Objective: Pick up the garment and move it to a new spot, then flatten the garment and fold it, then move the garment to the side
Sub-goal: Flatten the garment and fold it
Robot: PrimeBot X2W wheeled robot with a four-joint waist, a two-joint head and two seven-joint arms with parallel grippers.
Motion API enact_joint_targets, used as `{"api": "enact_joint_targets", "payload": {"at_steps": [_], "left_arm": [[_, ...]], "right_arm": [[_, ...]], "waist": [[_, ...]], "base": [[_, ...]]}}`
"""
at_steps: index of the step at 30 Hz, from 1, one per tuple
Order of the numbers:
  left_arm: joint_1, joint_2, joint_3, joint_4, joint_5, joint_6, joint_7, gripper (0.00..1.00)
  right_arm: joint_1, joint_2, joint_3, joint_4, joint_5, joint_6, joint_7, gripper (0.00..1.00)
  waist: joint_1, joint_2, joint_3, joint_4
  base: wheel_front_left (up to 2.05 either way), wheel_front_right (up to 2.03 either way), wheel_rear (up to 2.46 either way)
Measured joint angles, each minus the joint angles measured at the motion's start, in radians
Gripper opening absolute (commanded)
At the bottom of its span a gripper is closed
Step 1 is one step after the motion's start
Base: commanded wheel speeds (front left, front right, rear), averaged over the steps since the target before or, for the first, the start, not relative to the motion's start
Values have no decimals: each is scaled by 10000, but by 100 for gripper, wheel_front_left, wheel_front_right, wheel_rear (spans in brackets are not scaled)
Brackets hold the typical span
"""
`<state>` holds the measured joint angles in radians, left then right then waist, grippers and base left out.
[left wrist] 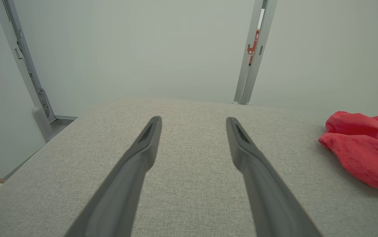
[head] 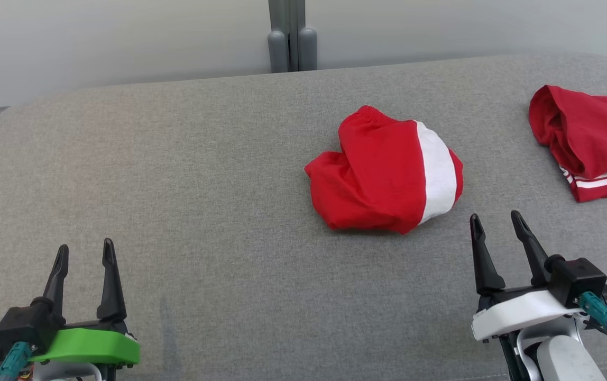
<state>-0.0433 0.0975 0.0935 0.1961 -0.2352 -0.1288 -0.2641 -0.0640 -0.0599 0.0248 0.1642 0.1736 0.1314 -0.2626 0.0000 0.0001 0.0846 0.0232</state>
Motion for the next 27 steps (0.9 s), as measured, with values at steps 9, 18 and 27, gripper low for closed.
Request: {"api": "enact_joint_targets", "payload": {"at_steps": [9,18,27], "left_arm": [[-253,-8,-203,54,-10,0,0,100],[-766,-31,-527,142,-102,-4,0,100],[-1206,-82,-750,251,-194,-4,0,100]], "right_arm": [[-1258,-734,552,510,-96,0,2,100],[-3951,-1611,1313,1954,-88,0,683,100],[-6092,-2063,1898,4341,105,0,1467,100]], "waist": [[0,0,254,96],[0,0,792,373],[0,0,1364,770]], "base": [[0,0,0],[0,0,0],[0,0,0]]}}
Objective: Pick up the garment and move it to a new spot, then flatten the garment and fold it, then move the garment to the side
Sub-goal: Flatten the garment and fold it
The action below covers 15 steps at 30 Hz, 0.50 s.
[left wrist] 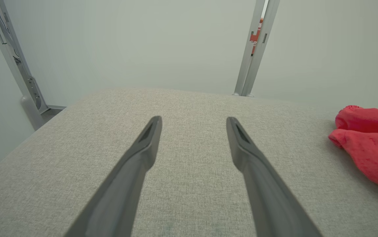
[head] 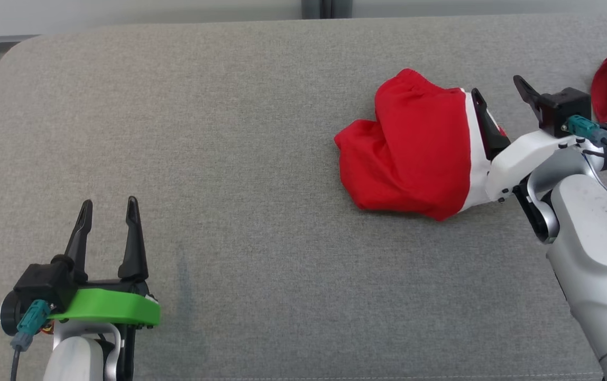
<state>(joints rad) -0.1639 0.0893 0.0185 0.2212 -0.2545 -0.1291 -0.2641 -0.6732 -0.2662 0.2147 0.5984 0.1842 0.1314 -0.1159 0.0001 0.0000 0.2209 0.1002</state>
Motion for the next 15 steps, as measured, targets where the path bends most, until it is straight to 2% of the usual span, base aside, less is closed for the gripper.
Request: {"api": "enact_joint_targets", "payload": {"at_steps": [7,14,15], "left_arm": [[-305,-71,-148,61,-71,0,0,100],[-526,-107,-178,140,-132,0,0,100],[-526,-113,-173,151,-134,0,0,100]], "right_arm": [[-1018,-148,359,2057,247,0,144,100],[-1252,188,608,3699,1421,0,221,99],[-1247,263,706,3879,1569,0,236,74]], "waist": [[0,0,408,311],[0,0,674,617],[0,0,696,642]], "base": [[0,0,0],[0,0,0],[0,0,0]]}}
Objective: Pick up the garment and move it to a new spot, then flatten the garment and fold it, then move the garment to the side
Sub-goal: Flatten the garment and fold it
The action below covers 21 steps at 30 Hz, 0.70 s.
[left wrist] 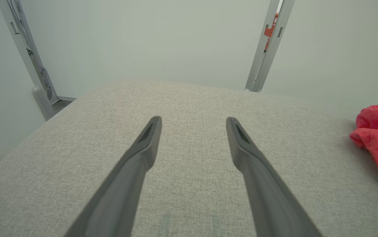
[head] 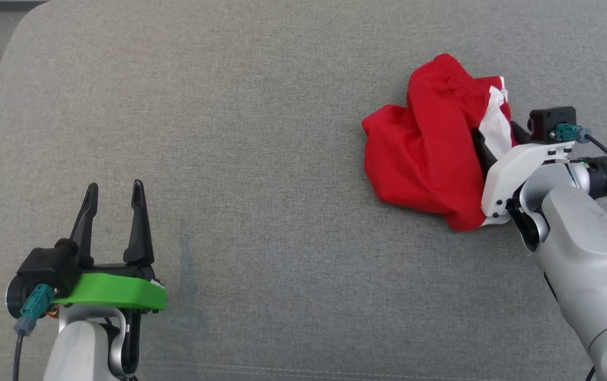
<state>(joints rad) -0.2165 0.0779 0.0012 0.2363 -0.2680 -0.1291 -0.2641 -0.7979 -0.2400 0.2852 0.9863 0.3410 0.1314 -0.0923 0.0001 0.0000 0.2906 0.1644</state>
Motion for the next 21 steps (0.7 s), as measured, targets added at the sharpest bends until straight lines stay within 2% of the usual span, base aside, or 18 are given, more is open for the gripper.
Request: {"api": "enact_joint_targets", "payload": {"at_steps": [1,2,3,11,16,21], "left_arm": [[0,-2,10,10,0,0,0,100],[0,-2,27,19,0,0,0,100],[0,-2,38,29,0,0,0,100],[4,-8,161,58,23,0,0,100],[22,-21,203,42,48,0,0,100],[215,-48,284,21,52,0,0,100]], "right_arm": [[9,42,102,140,104,2,-25,43],[12,61,180,244,190,2,-86,6],[18,59,236,313,267,2,-169,0],[-96,-88,901,416,709,0,-1166,0],[-383,-109,1404,-201,525,0,-1597,0],[-356,261,2017,-1304,345,0,-1691,0]], "waist": [[0,0,14,16],[0,0,14,19],[0,0,7,13],[0,0,-200,-195],[0,0,-467,-285],[0,0,-784,-277]], "base": [[0,0,0],[0,0,0],[0,0,0],[0,0,0],[0,0,0],[0,0,0]]}}
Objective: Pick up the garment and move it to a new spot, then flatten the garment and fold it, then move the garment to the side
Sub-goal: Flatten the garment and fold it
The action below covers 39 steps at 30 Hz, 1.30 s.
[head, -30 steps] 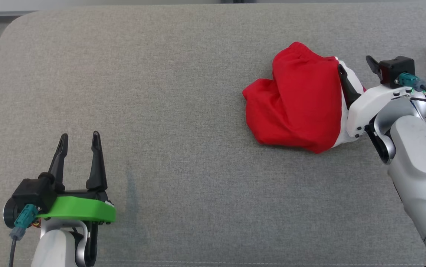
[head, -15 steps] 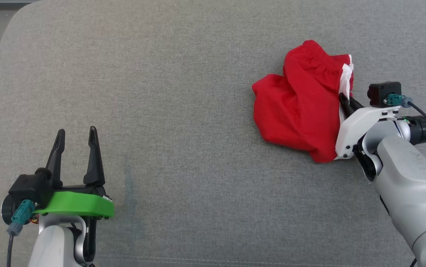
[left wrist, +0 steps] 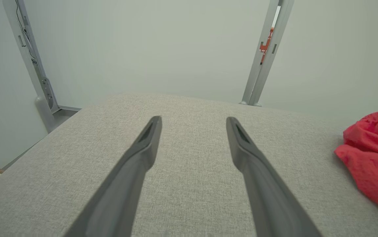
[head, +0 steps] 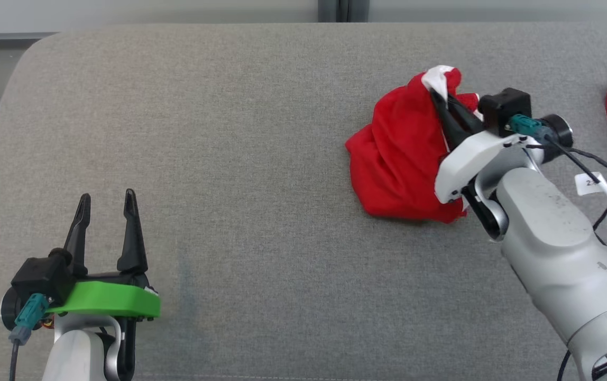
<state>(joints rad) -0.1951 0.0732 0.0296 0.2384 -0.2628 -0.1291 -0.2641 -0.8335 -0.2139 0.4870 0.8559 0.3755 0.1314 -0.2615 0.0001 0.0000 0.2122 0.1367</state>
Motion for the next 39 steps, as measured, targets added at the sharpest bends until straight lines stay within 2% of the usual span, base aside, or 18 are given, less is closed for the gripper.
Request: {"api": "enact_joint_targets", "payload": {"at_steps": [5,11,22,23,24,27,31,39], "left_arm": [[170,-25,98,-4,12,0,0,100],[363,-94,155,-44,23,0,0,100],[356,-173,59,73,-4,0,0,100],[356,-173,61,84,-4,0,0,100],[356,-178,63,96,-4,0,0,100],[360,-188,119,100,-6,0,0,100],[391,-199,221,100,-4,0,0,100],[465,-213,318,36,27,0,0,100]], "right_arm": [[461,339,742,-1204,-196,0,-4,0],[1120,842,1954,-1944,-199,0,-4,0],[2197,1496,4330,-1820,286,2,-4,0],[2260,1515,4414,-1791,313,0,-4,37],[2307,1530,4470,-1778,324,0,-4,100],[2341,1584,4362,-1845,435,2,-4,100],[2345,1549,3574,-2159,401,2,-6,100],[2632,681,1588,-2915,-186,0,-12,100]], "waist": [[0,0,-218,168],[0,0,-343,442],[0,0,-284,914],[-1,0,-284,935],[-1,0,-287,952],[-1,0,-303,916],[-1,0,-358,751],[-1,0,-520,276]], "base": [[0,0,0],[0,0,0],[0,0,0],[0,0,0],[0,0,0],[0,0,0],[0,0,0],[0,0,0]]}}
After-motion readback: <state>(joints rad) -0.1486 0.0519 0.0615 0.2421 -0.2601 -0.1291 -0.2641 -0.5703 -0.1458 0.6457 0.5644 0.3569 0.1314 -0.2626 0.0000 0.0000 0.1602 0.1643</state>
